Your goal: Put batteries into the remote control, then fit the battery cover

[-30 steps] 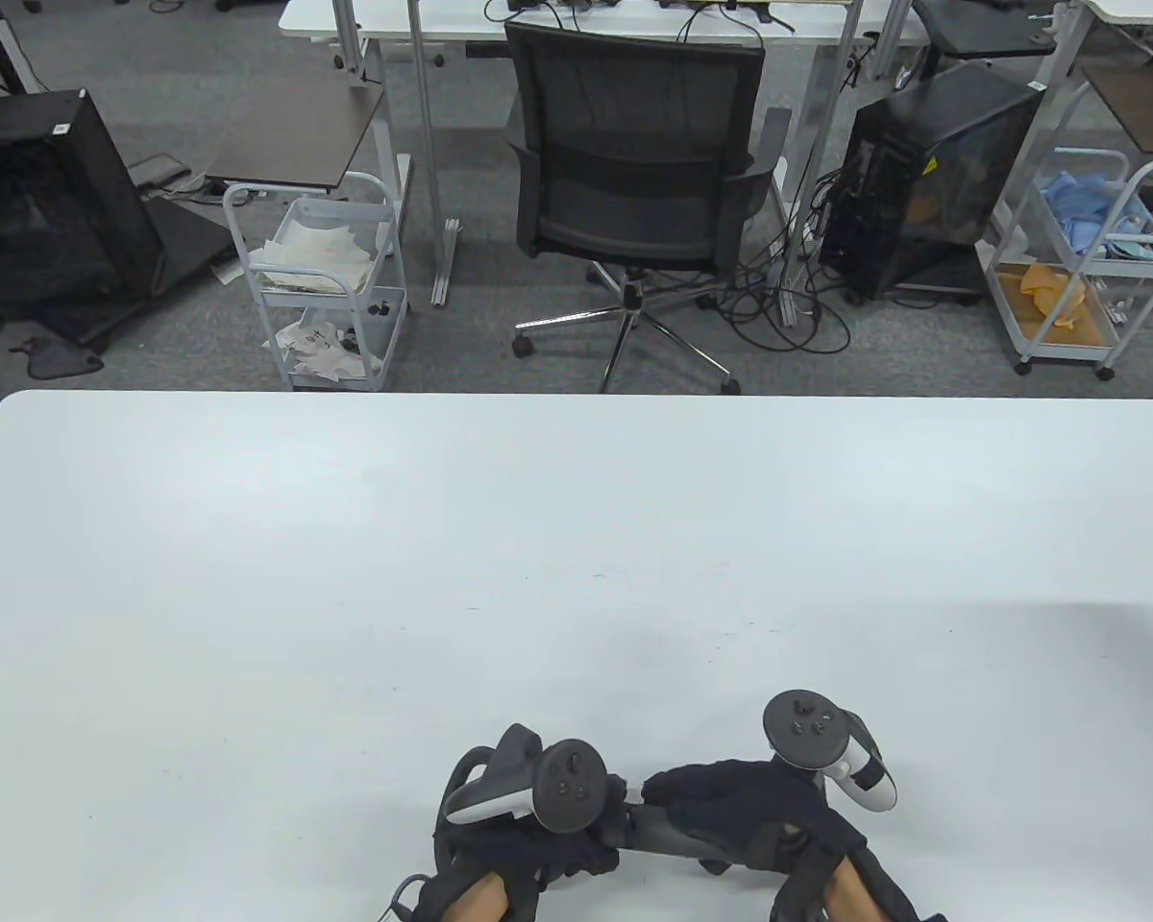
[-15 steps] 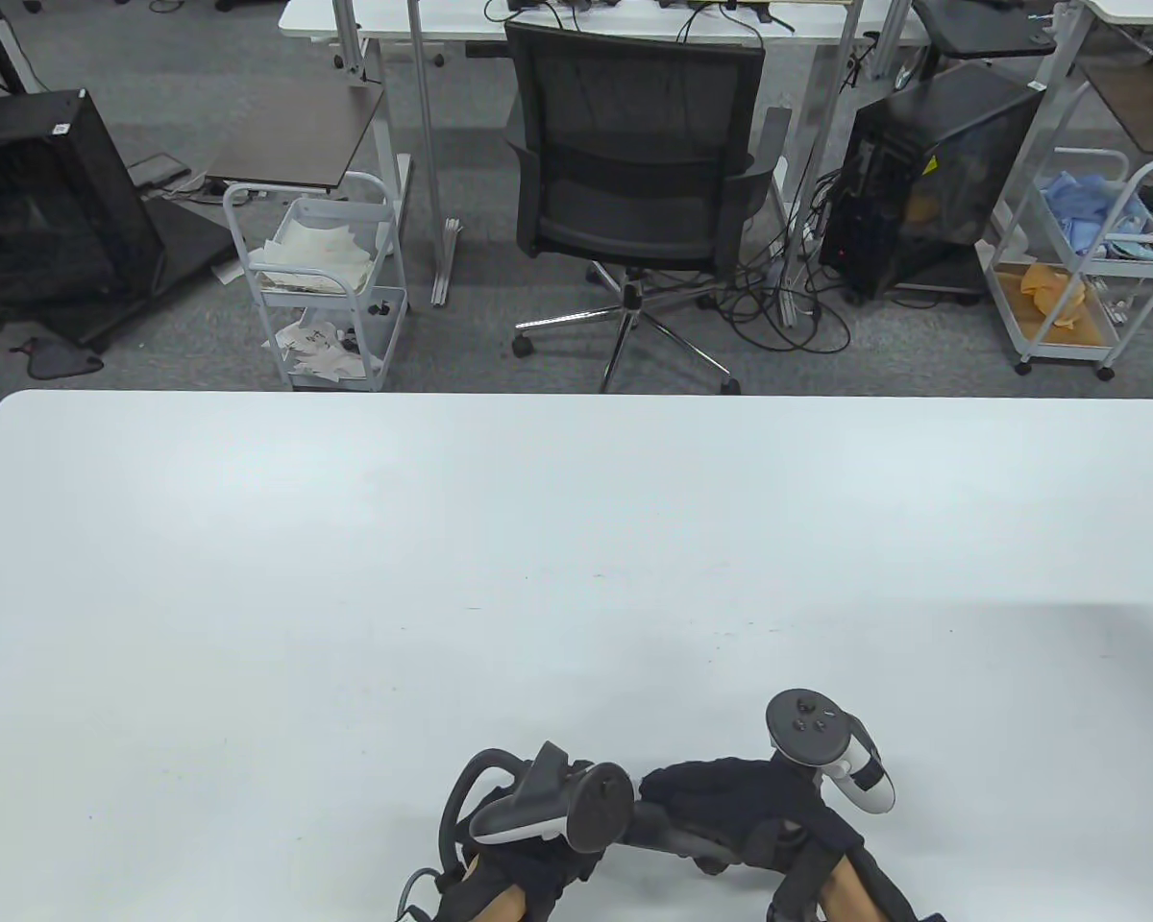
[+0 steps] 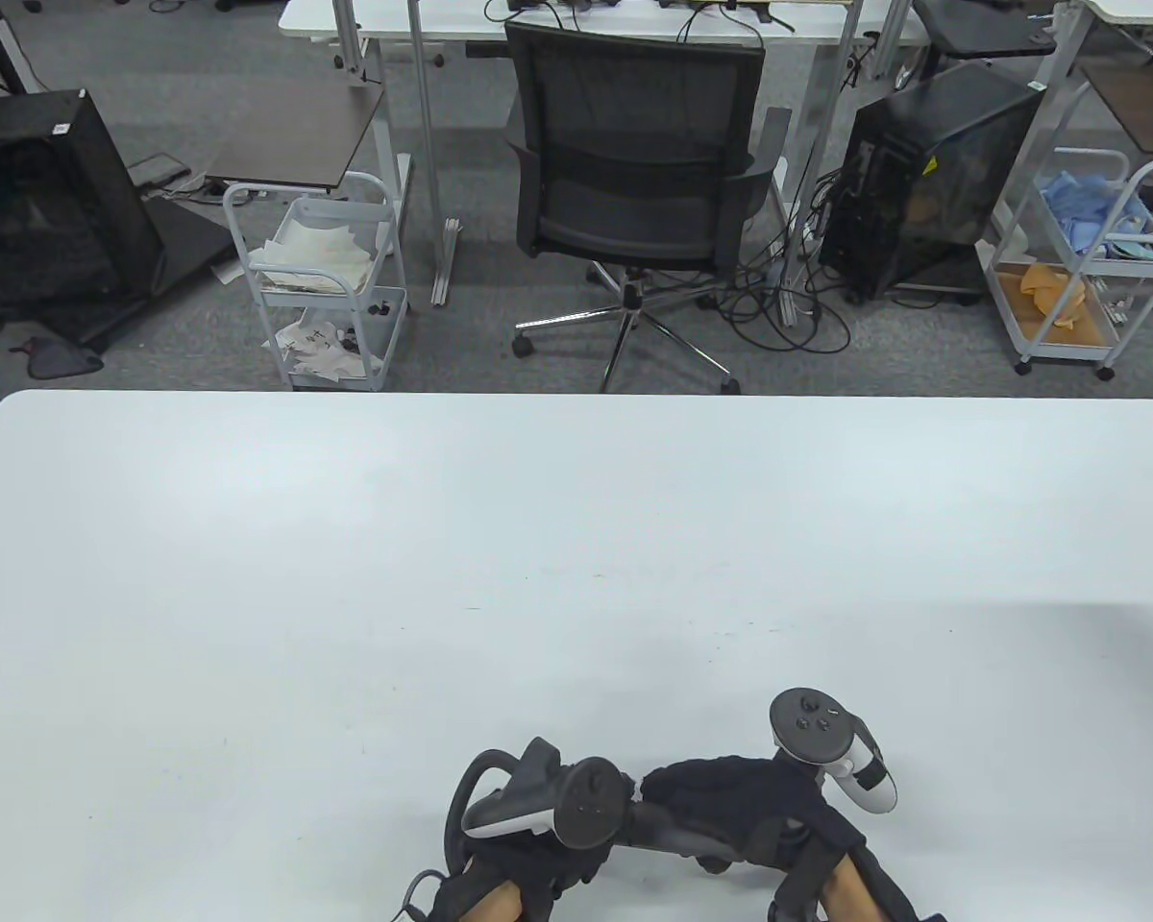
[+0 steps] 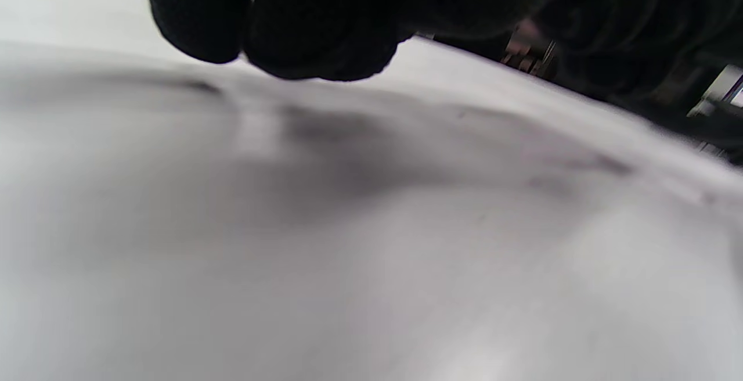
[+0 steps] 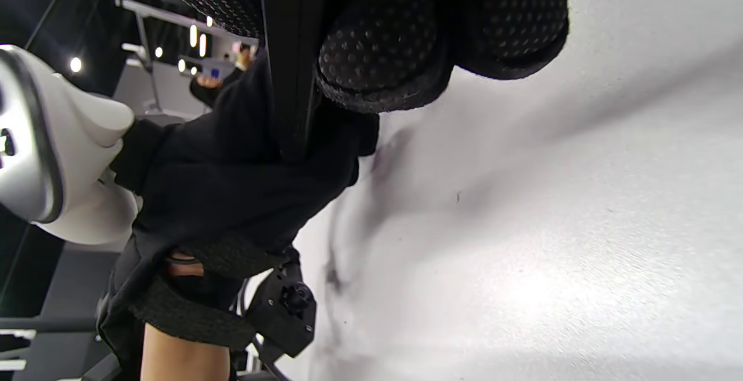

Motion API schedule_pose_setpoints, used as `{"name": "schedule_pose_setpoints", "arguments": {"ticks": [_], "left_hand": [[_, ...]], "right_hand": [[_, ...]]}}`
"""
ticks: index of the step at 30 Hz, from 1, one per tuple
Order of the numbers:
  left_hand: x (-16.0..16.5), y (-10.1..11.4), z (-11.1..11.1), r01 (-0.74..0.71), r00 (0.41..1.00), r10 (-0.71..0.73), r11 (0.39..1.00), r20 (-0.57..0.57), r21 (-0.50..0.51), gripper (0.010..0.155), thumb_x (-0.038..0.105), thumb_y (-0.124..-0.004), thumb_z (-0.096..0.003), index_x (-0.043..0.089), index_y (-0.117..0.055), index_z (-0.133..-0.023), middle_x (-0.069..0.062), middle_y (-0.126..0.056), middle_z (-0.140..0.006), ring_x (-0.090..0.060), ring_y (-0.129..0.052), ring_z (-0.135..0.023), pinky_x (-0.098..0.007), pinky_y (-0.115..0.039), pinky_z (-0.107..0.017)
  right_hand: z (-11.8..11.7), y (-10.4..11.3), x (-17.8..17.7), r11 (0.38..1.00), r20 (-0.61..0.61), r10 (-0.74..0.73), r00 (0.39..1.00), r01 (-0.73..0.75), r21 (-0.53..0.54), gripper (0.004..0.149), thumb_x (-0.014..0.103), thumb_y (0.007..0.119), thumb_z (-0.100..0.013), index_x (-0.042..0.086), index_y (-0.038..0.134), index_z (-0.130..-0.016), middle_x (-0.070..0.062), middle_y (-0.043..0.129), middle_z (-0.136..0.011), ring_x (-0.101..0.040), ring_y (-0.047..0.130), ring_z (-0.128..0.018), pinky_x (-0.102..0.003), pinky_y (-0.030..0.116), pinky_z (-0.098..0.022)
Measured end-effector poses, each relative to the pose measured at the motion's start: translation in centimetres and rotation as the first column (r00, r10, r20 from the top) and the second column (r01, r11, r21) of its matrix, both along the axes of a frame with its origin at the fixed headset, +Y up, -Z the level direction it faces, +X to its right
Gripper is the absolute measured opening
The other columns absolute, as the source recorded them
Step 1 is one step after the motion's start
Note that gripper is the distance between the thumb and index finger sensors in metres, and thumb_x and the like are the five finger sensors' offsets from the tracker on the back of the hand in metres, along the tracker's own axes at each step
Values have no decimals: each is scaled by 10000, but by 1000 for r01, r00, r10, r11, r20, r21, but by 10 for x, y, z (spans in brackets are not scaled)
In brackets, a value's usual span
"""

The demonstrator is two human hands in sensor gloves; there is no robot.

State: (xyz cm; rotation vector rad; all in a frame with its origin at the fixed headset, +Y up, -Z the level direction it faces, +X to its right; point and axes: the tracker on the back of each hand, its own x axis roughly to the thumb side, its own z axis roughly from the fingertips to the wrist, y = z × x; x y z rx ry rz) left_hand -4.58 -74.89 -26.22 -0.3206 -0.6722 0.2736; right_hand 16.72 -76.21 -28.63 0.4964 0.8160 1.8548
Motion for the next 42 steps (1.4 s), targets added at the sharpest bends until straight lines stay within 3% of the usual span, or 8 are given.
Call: {"name": "schedule_pose_setpoints", "arguments": {"ticks": [3,7,13,17,22,27,35,42], "left_hand": [[3,9,4,-30,999,32,997,-18,69,572,270,-786,-527,109,-596,-1041,-185,-819,-829,-190,-884,-497,-566,-724,-655],[5,4,3,4,1000,-3,999,-26,41,568,280,-777,-533,114,-593,-1044,-185,-817,-838,-199,-886,-514,-579,-709,-661],[-7,5,-1,79,994,-79,997,-75,-4,539,319,-771,-541,151,-621,-1031,-171,-825,-821,-207,-883,-524,-582,-689,-672],[-18,2,-5,117,985,-120,993,-123,-29,548,325,-775,-542,142,-620,-1035,-176,-826,-817,-211,-883,-522,-585,-687,-669],[-15,4,-4,127,985,-130,991,-115,-28,555,338,-776,-542,141,-621,-1037,-176,-831,-813,-210,-887,-519,-582,-692,-665],[-11,6,-2,145,983,-151,987,-107,-62,550,330,-786,-539,126,-638,-1027,-178,-844,-784,-207,-891,-492,-579,-706,-653],[-11,6,-1,165,980,-170,985,-101,-50,562,337,-800,-535,120,-646,-1029,-182,-849,-783,-208,-897,-491,-576,-709,-653],[-20,12,-2,46,993,-54,996,-109,-71,690,410,-829,-521,129,-565,-1093,-190,-806,-894,-230,-911,-601,-585,-693,-674]], "right_hand": [[0,0,2,998,67,-58,996,58,-9,447,367,731,-575,150,747,-966,-119,996,-633,-130,984,-314,-350,874,-379],[0,-1,3,1000,58,-14,998,13,13,476,415,720,-578,140,748,-966,-117,996,-633,-131,981,-315,-351,867,-380],[4,15,5,978,93,82,992,-98,183,577,486,707,-565,192,645,-1057,-123,878,-905,-219,942,-628,-445,775,-592],[13,30,4,873,166,226,960,-275,403,616,511,726,-543,228,617,-1079,-105,758,-1065,-274,829,-867,-522,652,-718],[26,33,-25,707,156,460,874,-467,532,674,551,756,-508,290,568,-1100,-44,582,-1192,-285,584,-1066,-581,484,-796],[34,29,-51,614,145,548,824,-514,598,693,553,785,-479,260,601,-1079,-11,745,-1081,-228,773,-931,-511,595,-779],[29,23,-50,698,104,502,859,-473,538,696,514,821,-470,223,622,-1071,-35,778,-1035,-224,815,-862,-494,620,-765],[25,38,-46,653,104,500,860,-453,607,697,506,826,-464,219,632,-1069,-34,792,-1019,-220,815,-842,-481,602,-784]]}}
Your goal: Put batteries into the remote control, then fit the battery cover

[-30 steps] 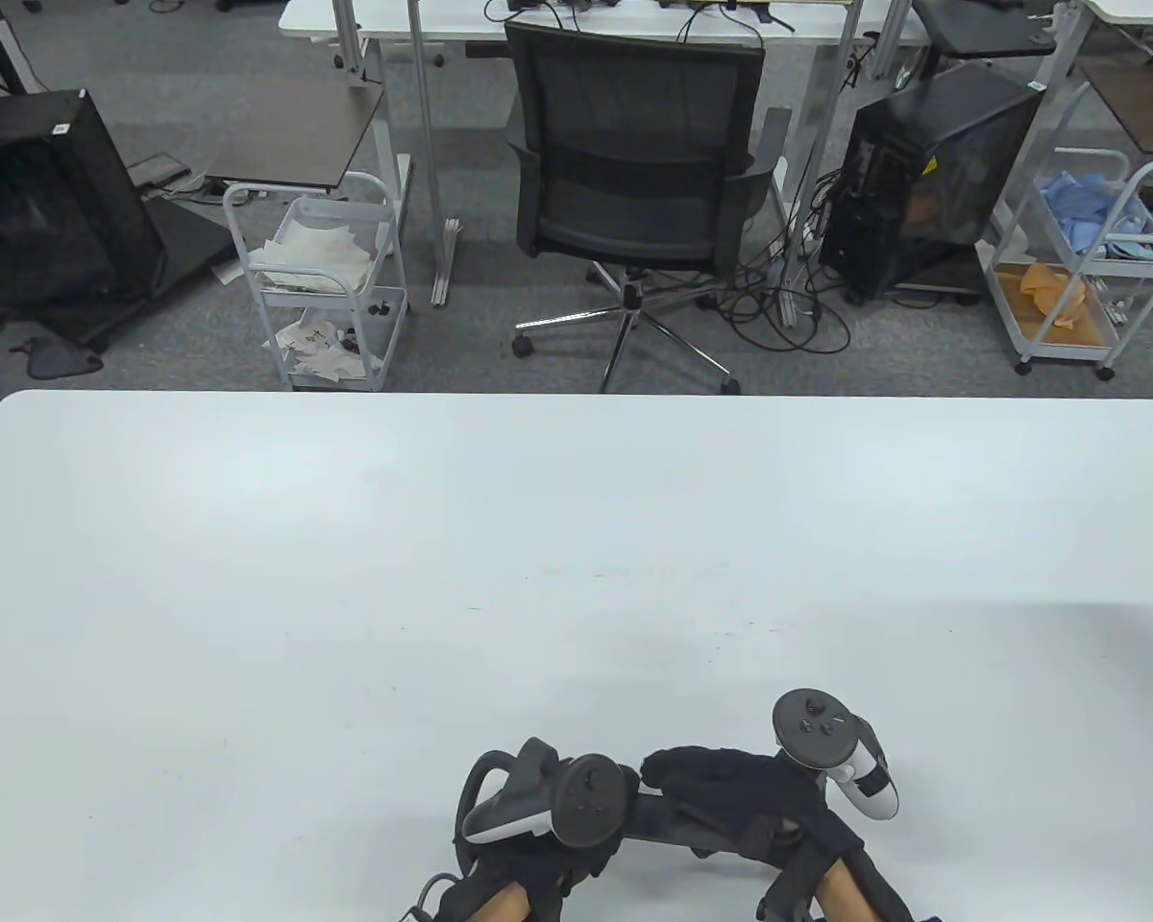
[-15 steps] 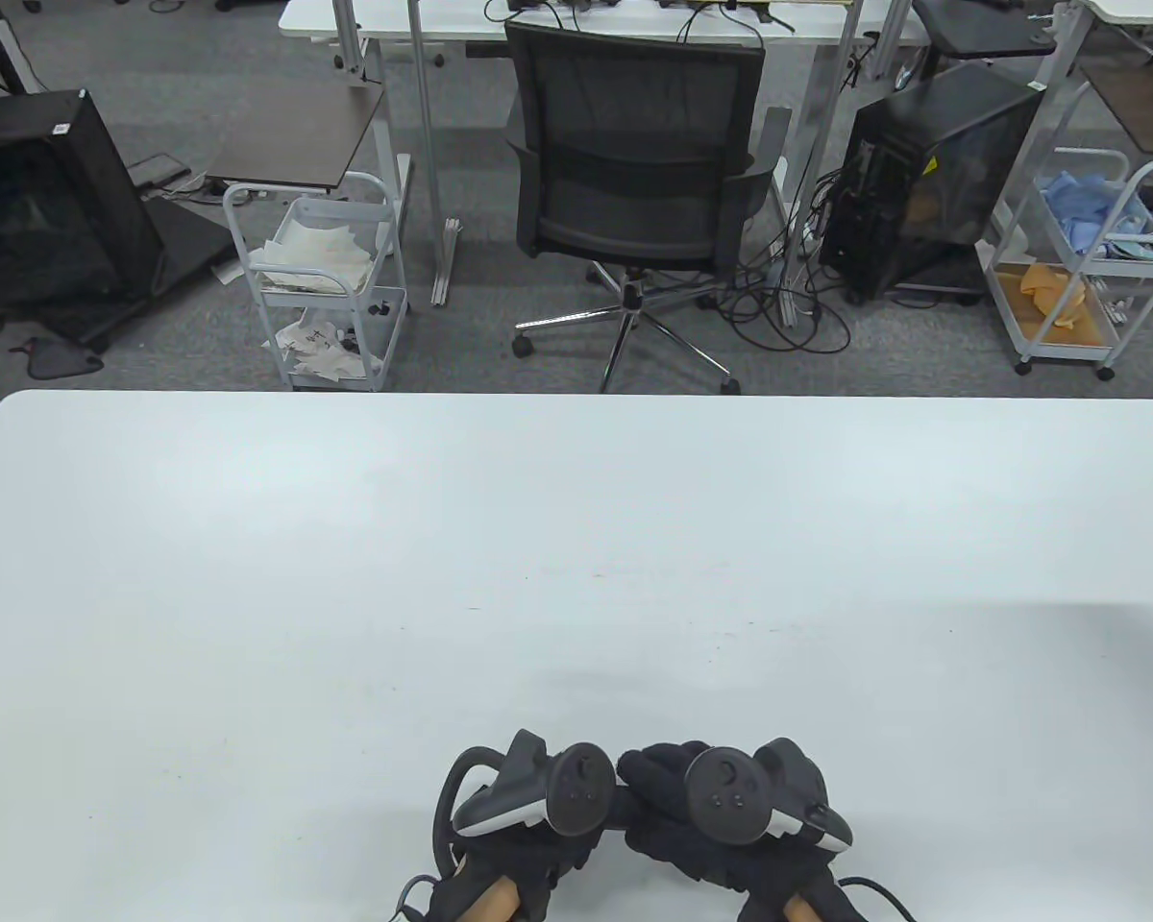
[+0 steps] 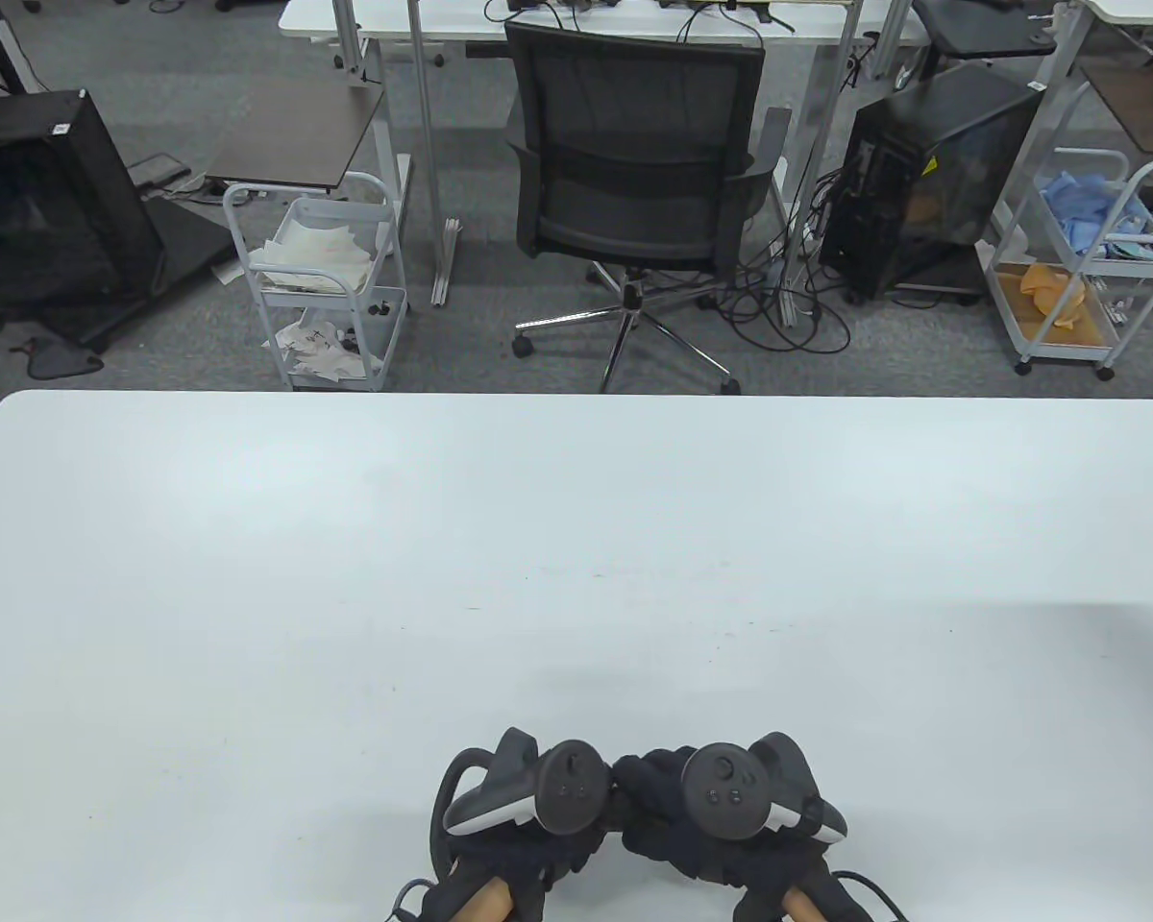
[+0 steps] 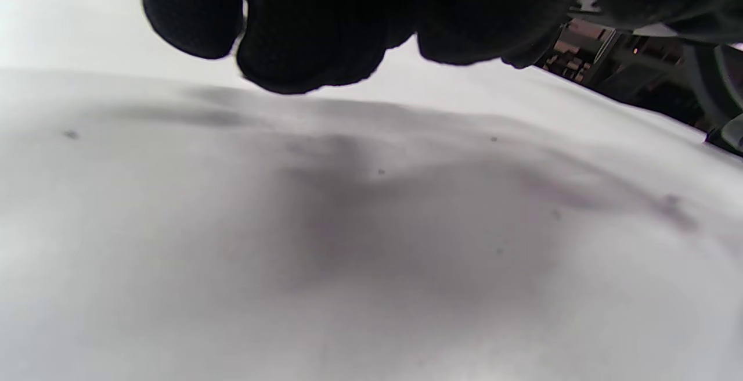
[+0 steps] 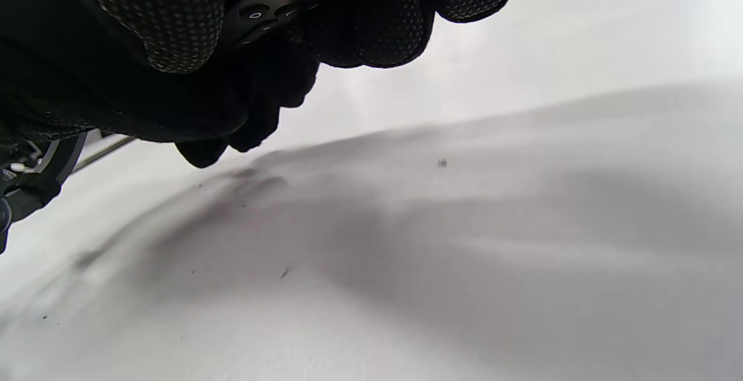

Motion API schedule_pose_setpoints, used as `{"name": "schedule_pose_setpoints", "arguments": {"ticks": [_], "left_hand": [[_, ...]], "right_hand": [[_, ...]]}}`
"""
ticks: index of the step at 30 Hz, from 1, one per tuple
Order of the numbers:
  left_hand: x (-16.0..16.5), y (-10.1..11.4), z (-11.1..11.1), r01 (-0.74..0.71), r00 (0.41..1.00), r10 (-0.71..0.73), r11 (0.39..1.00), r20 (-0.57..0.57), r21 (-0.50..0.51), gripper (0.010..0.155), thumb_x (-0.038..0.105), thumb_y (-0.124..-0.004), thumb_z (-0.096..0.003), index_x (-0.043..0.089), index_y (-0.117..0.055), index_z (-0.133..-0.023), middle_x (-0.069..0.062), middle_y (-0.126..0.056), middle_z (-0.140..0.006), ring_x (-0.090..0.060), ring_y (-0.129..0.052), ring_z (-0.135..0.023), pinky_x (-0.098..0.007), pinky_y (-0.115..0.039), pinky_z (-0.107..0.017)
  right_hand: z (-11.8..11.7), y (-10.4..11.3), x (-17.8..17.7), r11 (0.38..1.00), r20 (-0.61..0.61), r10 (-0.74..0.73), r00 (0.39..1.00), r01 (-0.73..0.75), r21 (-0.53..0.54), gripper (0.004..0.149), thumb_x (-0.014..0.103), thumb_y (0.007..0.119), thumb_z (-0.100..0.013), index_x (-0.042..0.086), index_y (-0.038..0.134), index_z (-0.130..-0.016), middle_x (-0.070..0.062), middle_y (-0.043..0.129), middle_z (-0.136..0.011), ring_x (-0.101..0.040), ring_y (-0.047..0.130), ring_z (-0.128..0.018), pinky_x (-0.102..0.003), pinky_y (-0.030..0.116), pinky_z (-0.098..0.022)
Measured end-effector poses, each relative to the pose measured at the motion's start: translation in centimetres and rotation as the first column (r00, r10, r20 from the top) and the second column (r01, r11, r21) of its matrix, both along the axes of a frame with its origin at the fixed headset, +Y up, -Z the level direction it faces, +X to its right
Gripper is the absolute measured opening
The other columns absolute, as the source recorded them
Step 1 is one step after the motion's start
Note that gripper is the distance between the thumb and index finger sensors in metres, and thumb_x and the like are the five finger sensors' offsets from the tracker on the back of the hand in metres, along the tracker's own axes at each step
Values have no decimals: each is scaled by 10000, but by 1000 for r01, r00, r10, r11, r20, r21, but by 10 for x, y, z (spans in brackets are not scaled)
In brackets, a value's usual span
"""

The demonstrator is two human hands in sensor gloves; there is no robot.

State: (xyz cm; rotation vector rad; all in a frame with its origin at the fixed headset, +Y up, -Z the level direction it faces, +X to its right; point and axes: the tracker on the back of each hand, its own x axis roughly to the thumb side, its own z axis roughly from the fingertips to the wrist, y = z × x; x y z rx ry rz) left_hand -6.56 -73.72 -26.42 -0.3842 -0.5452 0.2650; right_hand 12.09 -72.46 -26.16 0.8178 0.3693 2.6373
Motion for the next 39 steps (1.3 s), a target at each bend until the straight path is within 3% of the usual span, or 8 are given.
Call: {"name": "schedule_pose_setpoints", "arguments": {"ticks": [3,5,11,16,20,25,39], "left_hand": [[-16,2,-3,-79,995,73,993,-67,-92,816,431,-856,-531,102,-421,-1136,-204,-700,-999,-259,-885,-677,-616,-650,-695],[-31,2,-6,-111,989,104,992,-101,-65,725,382,-809,-589,94,-425,-1133,-207,-698,-1001,-263,-886,-678,-617,-652,-690],[-40,0,-9,-174,980,164,981,-116,-85,675,353,-794,-592,102,-467,-1126,-212,-717,-986,-278,-888,-673,-619,-647,-686],[-26,1,-4,-145,989,143,987,-47,-61,643,358,-783,-591,122,-504,-1121,-194,-745,-980,-280,-895,-690,-615,-650,-691],[-24,3,-2,-157,987,155,986,-37,-59,633,349,-785,-591,126,-517,-1119,-193,-750,-985,-289,-897,-701,-617,-648,-691],[-24,2,-3,-144,989,141,987,-35,-75,625,344,-784,-592,128,-528,-1120,-200,-753,-990,-303,-896,-715,-621,-644,-693],[-24,-3,-4,-149,989,146,981,-36,-121,607,339,-769,-599,116,-549,-1119,-214,-762,-988,-317,-903,-724,-626,-650,-686]], "right_hand": [[-8,14,7,998,-10,56,998,-56,-8,695,497,830,-465,219,633,-1072,-35,788,-1028,-225,811,-853,-500,580,-797],[-18,23,17,998,23,70,997,-70,-8,693,492,838,-464,236,634,-1076,-22,783,-1042,-219,803,-878,-529,534,-820],[-66,36,26,999,198,17,980,-8,-44,690,475,849,-467,292,606,-1087,36,730,-1100,-198,696,-1002,-579,388,-858],[-108,22,4,997,294,50,955,-31,-69,696,471,845,-464,314,583,-1089,60,710,-1109,-183,659,-1026,-578,363,-858],[-133,-3,-12,981,322,193,927,-183,-61,688,480,821,-463,330,566,-1085,78,702,-1109,-168,661,-1024,-553,396,-863],[-146,-23,-17,954,331,299,895,-287,-84,679,468,804,-470,348,546,-1087,100,677,-1128,-154,627,-1056,-538,409,-866],[-148,-38,-28,924,319,378,869,-376,-72,645,476,782,-482,423,547,-1081,142,578,-1181,-142,519,-1128,-544,414,-859]]}}
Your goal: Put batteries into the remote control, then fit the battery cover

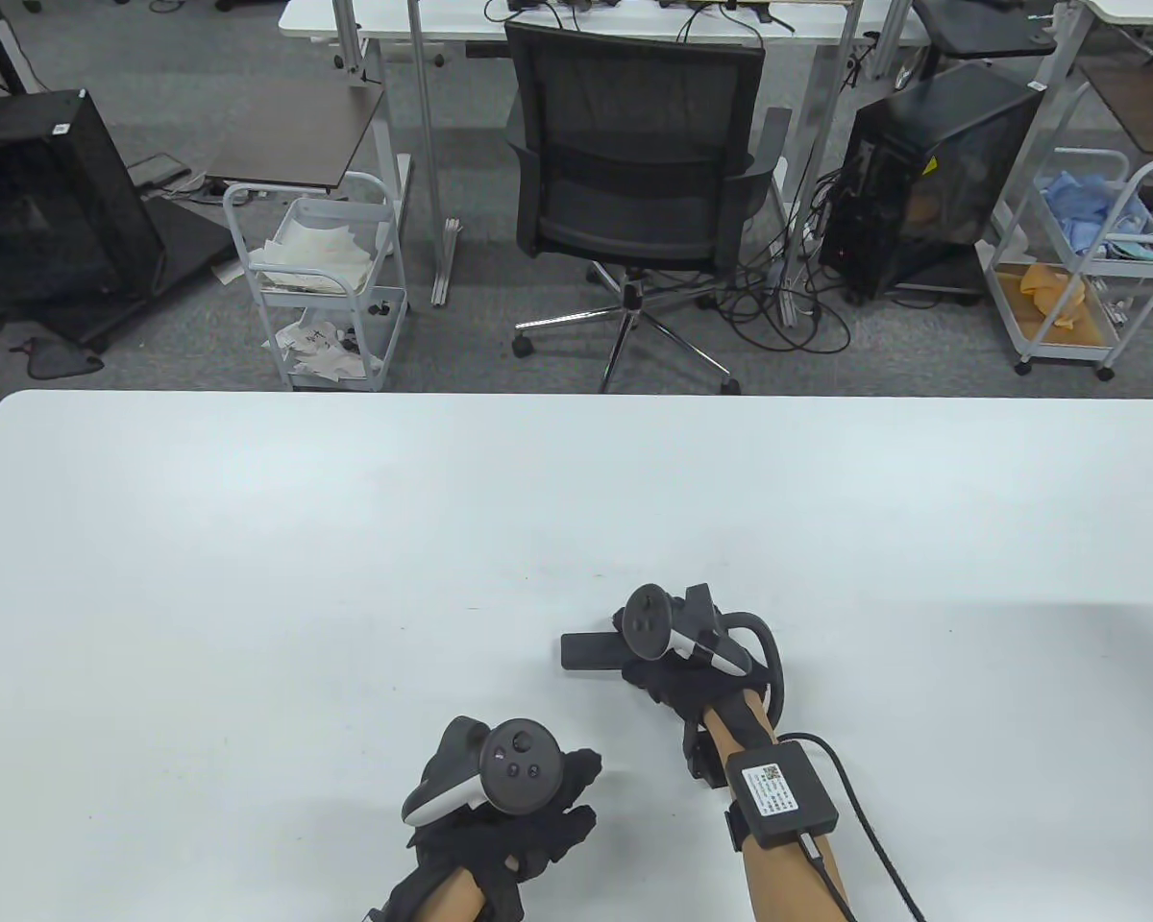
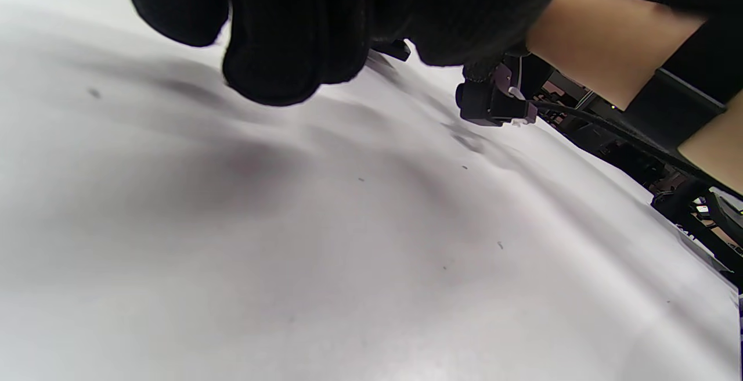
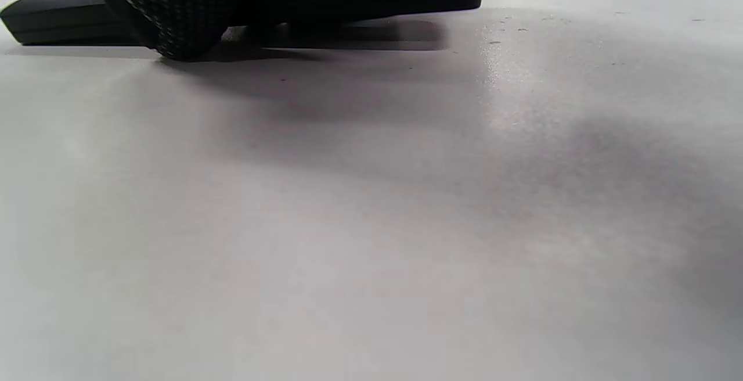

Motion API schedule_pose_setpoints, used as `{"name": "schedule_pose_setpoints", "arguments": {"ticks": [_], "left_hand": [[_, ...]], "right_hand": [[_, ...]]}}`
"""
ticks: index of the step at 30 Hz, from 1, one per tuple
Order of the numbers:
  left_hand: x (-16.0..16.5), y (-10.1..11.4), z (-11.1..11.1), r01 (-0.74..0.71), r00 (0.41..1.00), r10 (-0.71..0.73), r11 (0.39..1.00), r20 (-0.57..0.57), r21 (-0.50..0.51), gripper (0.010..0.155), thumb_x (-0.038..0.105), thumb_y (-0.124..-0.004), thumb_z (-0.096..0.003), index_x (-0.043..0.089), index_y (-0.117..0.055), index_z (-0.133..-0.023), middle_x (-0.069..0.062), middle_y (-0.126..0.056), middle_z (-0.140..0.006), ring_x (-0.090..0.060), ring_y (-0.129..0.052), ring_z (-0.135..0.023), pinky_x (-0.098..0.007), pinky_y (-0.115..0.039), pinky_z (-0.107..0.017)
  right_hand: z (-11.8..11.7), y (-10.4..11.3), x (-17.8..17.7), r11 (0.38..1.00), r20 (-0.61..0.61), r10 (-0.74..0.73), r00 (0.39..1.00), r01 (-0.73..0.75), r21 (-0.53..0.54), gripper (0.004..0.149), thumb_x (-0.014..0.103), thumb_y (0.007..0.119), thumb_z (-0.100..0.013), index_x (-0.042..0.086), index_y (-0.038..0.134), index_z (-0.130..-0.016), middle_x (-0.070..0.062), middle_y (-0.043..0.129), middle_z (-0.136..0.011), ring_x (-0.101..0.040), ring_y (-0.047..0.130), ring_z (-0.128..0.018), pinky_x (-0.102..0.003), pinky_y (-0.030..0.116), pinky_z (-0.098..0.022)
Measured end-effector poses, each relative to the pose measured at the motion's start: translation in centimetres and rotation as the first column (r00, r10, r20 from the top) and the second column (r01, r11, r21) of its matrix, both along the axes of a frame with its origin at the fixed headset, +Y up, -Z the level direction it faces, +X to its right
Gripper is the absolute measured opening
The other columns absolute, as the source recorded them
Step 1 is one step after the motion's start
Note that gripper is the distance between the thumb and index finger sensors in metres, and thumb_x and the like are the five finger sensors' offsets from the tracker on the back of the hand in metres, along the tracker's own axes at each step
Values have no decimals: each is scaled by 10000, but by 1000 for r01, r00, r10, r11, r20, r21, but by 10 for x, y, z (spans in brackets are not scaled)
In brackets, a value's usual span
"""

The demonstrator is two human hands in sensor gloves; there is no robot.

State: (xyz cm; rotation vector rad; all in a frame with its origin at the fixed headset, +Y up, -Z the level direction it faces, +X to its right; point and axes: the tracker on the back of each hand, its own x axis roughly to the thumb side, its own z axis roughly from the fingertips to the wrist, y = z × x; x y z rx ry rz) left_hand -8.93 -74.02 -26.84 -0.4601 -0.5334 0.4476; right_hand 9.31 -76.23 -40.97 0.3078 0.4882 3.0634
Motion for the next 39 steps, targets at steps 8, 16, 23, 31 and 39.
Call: {"name": "schedule_pose_setpoints", "arguments": {"ticks": [8,16,23,31,39], "left_hand": [[-5,-3,-3,-24,1000,24,999,-12,-32,606,344,-763,-601,113,-549,-1119,-217,-764,-986,-319,-901,-727,-627,-648,-687],[-13,-4,-7,-44,998,44,999,-40,-22,598,344,-760,-601,118,-557,-1116,-214,-766,-983,-321,-899,-727,-625,-644,-690],[-18,-2,-8,-104,993,104,994,-52,19,583,338,-757,-602,125,-568,-1109,-209,-771,-975,-318,-896,-734,-622,-640,-697],[-29,2,-9,-211,972,220,973,-88,97,568,373,-725,-609,136,-580,-1104,-200,-766,-981,-320,-881,-752,-618,-631,-701],[-27,-1,-10,-189,978,193,980,-73,63,562,383,-713,-611,137,-586,-1101,-206,-772,-975,-324,-886,-744,-619,-634,-698]], "right_hand": [[8,4,10,997,-19,-78,997,79,20,682,496,773,-486,399,488,-1098,80,504,-1223,-199,482,-1136,-556,435,-837],[63,47,48,910,-104,-401,910,409,69,696,512,777,-484,358,514,-1109,18,511,-1227,-256,492,-1123,-584,436,-819],[118,52,70,833,-108,-538,836,547,84,697,510,779,-505,328,514,-1124,-21,552,-1215,-284,540,-1101,-583,467,-809],[143,45,54,904,-211,-376,902,408,131,660,512,760,-503,306,562,-1098,-9,632,-1153,-269,599,-1055,-554,513,-799],[138,35,52,909,-190,-394,899,412,64,647,514,742,-510,306,563,-1096,-8,630,-1152,-267,593,-1054,-546,514,-801]]}}
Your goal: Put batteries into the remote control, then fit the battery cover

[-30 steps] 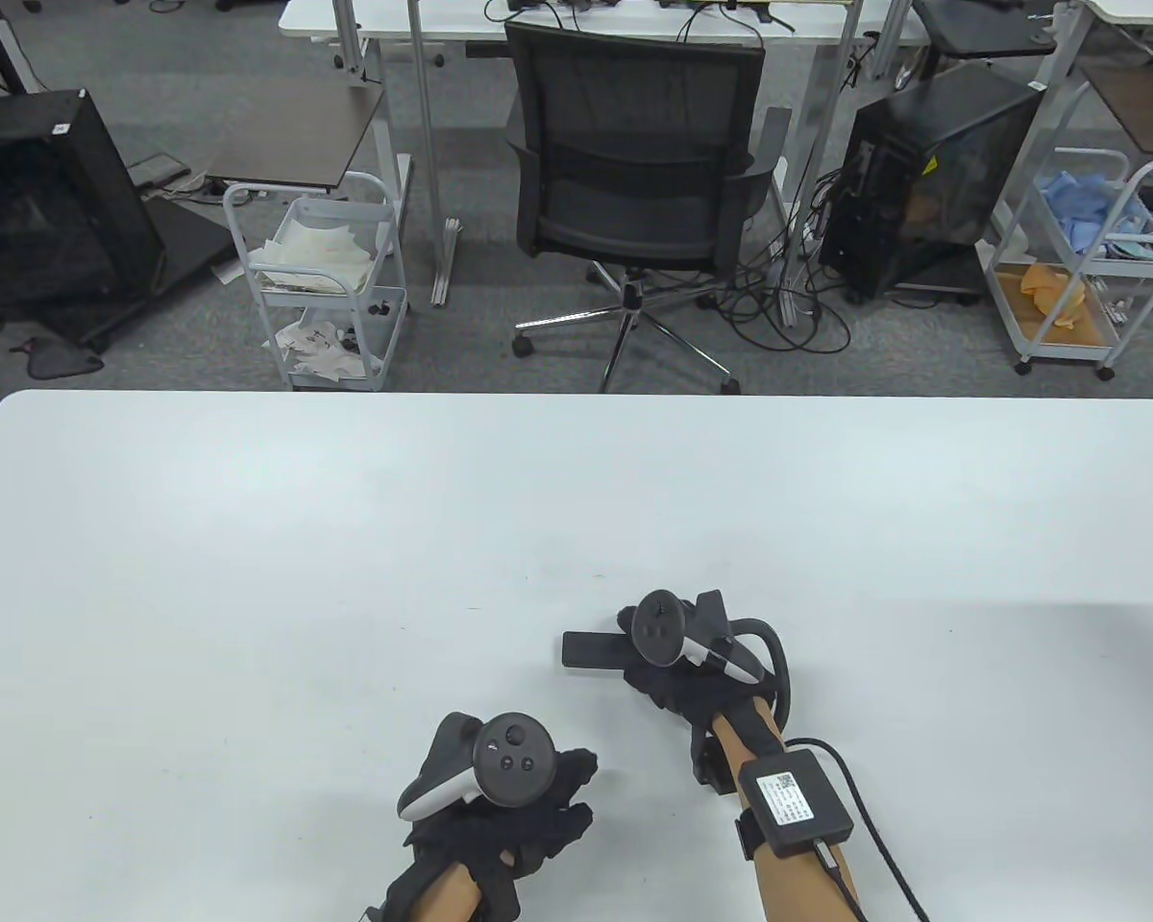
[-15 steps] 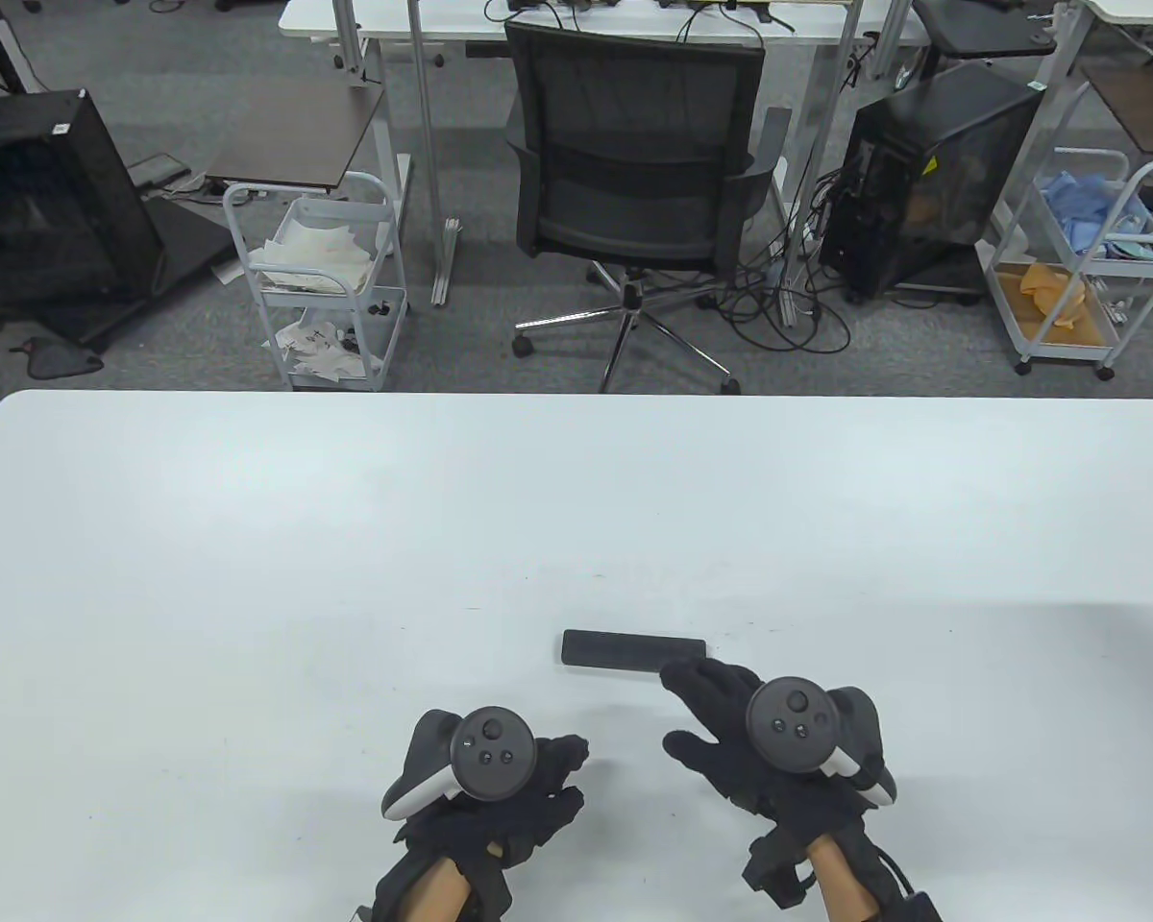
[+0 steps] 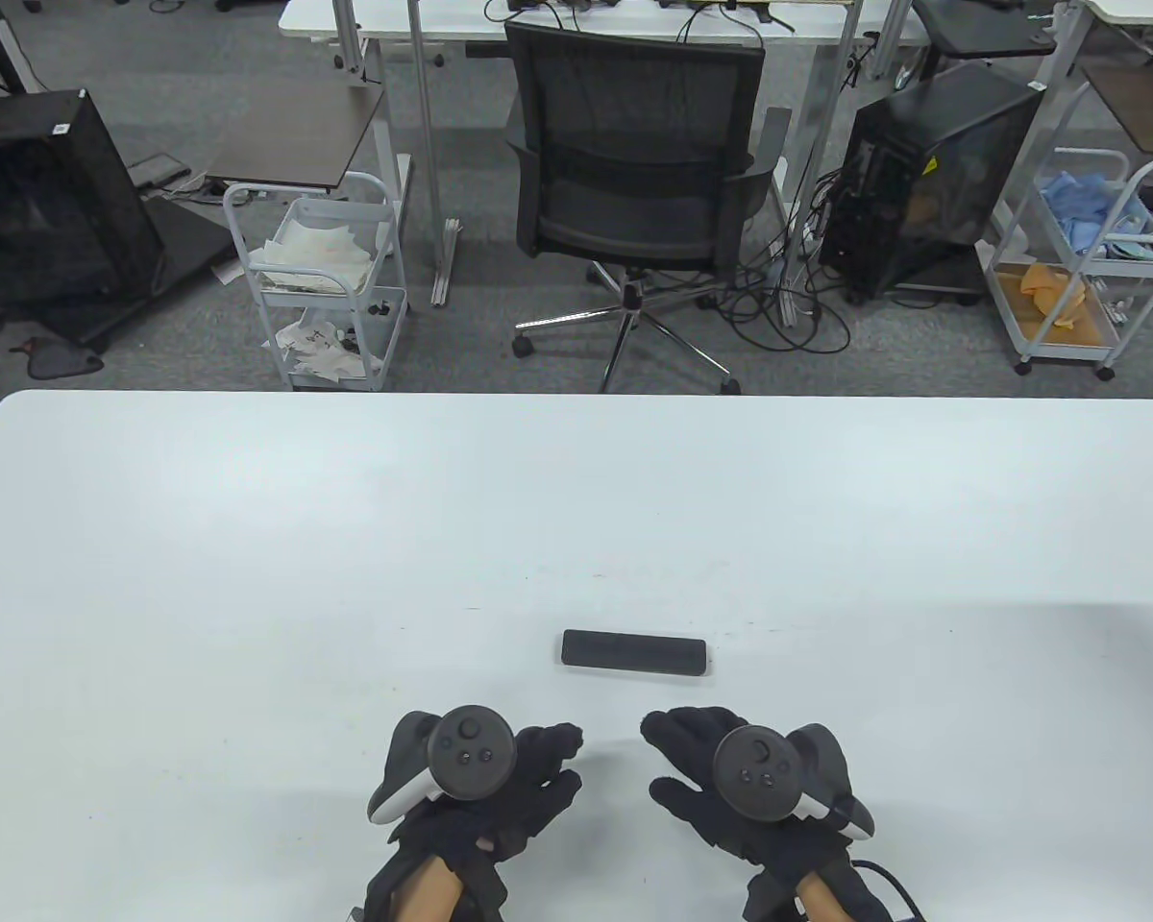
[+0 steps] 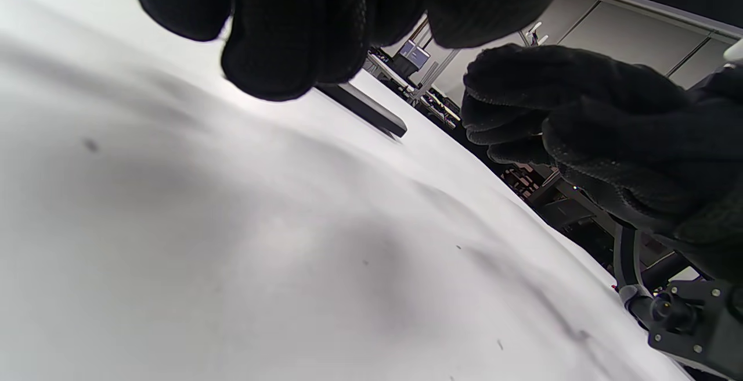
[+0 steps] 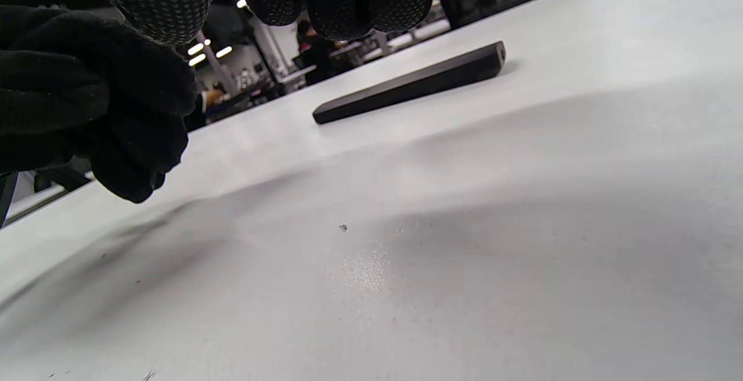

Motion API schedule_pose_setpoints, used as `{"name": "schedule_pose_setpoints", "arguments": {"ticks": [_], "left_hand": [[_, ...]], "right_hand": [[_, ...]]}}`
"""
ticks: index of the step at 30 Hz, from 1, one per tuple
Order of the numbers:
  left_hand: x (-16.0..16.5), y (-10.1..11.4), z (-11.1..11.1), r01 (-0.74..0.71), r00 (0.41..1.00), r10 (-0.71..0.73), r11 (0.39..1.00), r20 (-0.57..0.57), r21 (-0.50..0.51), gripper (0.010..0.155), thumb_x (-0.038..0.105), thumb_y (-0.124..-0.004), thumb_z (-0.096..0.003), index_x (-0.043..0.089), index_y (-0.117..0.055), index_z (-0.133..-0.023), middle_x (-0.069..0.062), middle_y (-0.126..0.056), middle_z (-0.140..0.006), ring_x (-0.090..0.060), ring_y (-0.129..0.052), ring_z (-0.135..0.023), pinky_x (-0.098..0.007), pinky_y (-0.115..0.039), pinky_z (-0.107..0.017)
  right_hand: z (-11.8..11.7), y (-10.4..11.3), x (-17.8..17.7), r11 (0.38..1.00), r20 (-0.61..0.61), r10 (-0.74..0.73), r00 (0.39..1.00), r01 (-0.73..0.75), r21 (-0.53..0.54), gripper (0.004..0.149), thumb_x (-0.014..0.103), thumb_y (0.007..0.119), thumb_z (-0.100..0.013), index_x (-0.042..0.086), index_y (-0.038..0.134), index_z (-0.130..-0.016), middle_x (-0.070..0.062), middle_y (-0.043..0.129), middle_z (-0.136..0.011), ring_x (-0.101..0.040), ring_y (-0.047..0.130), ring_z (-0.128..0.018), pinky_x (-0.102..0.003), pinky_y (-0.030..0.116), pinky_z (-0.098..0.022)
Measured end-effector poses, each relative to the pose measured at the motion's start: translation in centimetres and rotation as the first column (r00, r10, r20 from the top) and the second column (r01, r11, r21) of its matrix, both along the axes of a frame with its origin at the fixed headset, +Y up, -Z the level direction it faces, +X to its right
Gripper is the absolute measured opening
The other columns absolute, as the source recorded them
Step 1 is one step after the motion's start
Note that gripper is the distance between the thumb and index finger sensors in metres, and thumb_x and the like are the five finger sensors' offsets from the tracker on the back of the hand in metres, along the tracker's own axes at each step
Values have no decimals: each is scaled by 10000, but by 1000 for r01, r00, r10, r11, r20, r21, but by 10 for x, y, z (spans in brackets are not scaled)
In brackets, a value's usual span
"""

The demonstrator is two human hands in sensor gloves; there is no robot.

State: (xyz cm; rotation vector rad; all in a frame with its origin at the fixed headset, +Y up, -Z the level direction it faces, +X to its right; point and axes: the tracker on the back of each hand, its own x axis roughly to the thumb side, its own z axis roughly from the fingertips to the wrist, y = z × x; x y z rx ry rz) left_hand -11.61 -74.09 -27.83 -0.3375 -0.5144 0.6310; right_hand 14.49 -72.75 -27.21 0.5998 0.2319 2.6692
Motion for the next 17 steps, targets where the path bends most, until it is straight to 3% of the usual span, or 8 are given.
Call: {"name": "schedule_pose_setpoints", "arguments": {"ticks": [17], "left_hand": [[-4,-4,0,7,1000,-7,998,-1,-67,567,393,-697,-616,129,-587,-1105,-211,-772,-978,-330,-887,-747,-622,-631,-699]], "right_hand": [[0,-1,-4,1000,-9,29,1000,-29,-9,642,524,725,-515,320,558,-1100,-7,609,-1168,-268,583,-1063,-542,510,-805]]}}
